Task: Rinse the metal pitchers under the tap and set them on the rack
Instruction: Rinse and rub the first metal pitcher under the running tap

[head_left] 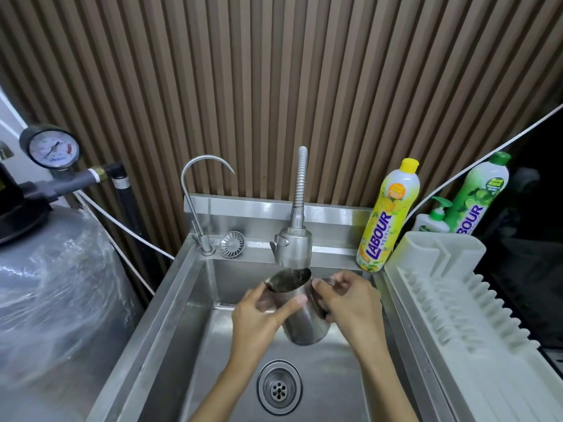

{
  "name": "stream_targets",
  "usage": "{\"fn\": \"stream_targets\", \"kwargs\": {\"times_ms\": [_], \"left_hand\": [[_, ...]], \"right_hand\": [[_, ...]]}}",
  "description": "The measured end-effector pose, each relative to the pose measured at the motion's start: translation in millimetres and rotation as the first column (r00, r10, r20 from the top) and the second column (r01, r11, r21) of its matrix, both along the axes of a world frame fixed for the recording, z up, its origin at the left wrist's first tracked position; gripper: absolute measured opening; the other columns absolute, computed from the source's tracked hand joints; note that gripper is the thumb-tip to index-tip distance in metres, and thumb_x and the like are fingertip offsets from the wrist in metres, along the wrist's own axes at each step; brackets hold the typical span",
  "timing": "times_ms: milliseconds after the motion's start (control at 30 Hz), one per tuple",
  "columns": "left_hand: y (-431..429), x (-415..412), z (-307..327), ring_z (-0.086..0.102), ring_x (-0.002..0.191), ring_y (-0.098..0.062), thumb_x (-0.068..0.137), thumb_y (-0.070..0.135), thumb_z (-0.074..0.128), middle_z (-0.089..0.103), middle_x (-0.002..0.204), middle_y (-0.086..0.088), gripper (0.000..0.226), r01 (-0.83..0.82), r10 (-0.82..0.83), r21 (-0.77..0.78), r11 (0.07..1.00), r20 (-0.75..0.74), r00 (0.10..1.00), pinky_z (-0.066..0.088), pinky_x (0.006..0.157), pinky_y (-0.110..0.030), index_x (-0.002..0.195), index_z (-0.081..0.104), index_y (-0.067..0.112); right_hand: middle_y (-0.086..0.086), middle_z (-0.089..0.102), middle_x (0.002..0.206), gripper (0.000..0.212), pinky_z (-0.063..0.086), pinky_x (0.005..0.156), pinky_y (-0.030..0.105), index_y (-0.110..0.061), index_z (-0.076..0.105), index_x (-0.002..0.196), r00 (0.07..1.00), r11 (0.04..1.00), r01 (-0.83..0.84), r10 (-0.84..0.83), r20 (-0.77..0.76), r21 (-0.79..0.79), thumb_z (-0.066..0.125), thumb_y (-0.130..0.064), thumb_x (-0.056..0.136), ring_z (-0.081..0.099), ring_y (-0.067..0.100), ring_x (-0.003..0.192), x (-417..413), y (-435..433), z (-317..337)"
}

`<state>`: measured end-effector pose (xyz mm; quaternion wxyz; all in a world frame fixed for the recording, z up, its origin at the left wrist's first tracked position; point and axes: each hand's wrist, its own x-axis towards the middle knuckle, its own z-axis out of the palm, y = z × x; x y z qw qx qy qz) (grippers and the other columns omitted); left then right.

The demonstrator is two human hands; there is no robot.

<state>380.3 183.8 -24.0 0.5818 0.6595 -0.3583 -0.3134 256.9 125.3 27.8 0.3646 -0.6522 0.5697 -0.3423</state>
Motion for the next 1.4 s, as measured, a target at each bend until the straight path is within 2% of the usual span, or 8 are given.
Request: {"fn": "stream_targets", "kwargs": {"times_ms": [100,233,500,733,867,1000,1200,1400], "left_hand": [[-4,-6,-6,0.067,0.090,-0.012,0.057,0.017,0.084,0.074,0.100,-0.006,0.053,0.111,-0.124,-0.063,0.992,-0.241,0.963,0.051,0.078,-0.015,0.107,0.067,0.010],[-19,-6,-3,0.066,0.098,-0.015,0.060,-0.011,0.078,0.072,0.105,-0.008,0.056,0.085,-0.135,-0.193,0.978,-0.262,0.956,0.051,0.082,-0.016,0.108,0.061,0.014],[-20,13,22,0.049,0.100,0.020,0.044,0.021,0.085,0.051,0.109,0.024,0.079,-0.025,0.076,-0.210,0.977,0.237,0.969,0.032,0.084,0.004,0.112,0.050,0.040],[-9,10,21,0.056,0.080,-0.009,0.046,0.047,0.088,0.051,0.083,0.005,0.061,-0.156,0.169,-0.066,0.986,0.388,0.906,0.034,0.069,0.003,0.099,0.068,0.023],[-4,9,15,0.062,0.068,0.012,0.048,0.039,0.087,0.064,0.082,0.005,0.045,-0.026,0.025,0.000,1.000,0.178,0.984,0.040,0.063,0.003,0.090,0.070,0.033],[-8,4,6,0.069,0.087,-0.005,0.052,0.016,0.087,0.074,0.096,-0.003,0.045,0.081,-0.088,-0.063,0.995,-0.117,0.989,0.048,0.071,-0.008,0.095,0.071,0.017],[-22,1,10,0.062,0.107,-0.005,0.053,-0.009,0.083,0.067,0.113,0.004,0.070,0.013,-0.041,-0.248,0.969,-0.108,0.993,0.046,0.093,-0.015,0.106,0.059,0.030],[-16,9,27,0.047,0.094,0.026,0.050,0.008,0.089,0.049,0.105,0.033,0.080,-0.026,0.079,-0.192,0.981,0.276,0.958,0.031,0.081,0.006,0.116,0.052,0.034]], "right_hand": [[-0.001,0.067,0.075,0.030,0.044,0.068,0.029,-0.028,0.046,0.061,0.995,0.985,-0.013,-0.005,-0.101,-0.170,0.070,-0.024,0.078,0.062,0.024,0.076,1,8,6],[-0.009,0.071,0.094,0.031,0.053,0.077,0.026,-0.023,0.047,0.064,0.972,0.993,-0.028,0.054,0.228,-0.114,0.067,-0.007,0.080,0.068,0.010,0.083,1,0,-8],[0.011,0.069,0.097,0.020,0.057,0.083,0.037,-0.005,0.047,0.071,0.525,0.920,-0.329,-0.009,0.851,0.213,0.054,0.002,0.087,0.069,0.022,0.091,18,-10,-45],[0.008,0.070,0.066,0.017,0.058,0.055,0.033,-0.002,0.056,0.077,0.797,0.933,-0.250,0.046,0.602,0.260,0.065,-0.014,0.085,0.069,0.017,0.065,6,-8,-30],[0.009,0.068,0.068,0.027,0.059,0.057,0.041,-0.015,0.054,0.060,0.968,0.993,-0.094,0.076,0.240,0.065,0.073,-0.022,0.077,0.067,0.021,0.061,-7,-10,-13],[-0.006,0.072,0.077,0.026,0.055,0.072,0.040,-0.025,0.050,0.061,0.994,0.976,-0.110,0.112,-0.004,-0.190,0.071,-0.027,0.076,0.067,0.019,0.073,-11,-6,-6],[-0.016,0.068,0.105,0.024,0.048,0.083,0.019,-0.017,0.048,0.072,0.901,0.976,-0.162,0.207,0.381,-0.147,0.063,-0.004,0.085,0.065,0.001,0.094,-1,-8,-20],[0.018,0.065,0.097,0.020,0.055,0.088,0.045,-0.004,0.047,0.071,0.587,0.898,-0.378,0.043,0.808,0.227,0.058,-0.007,0.086,0.064,0.032,0.095,13,-15,-47]]}}
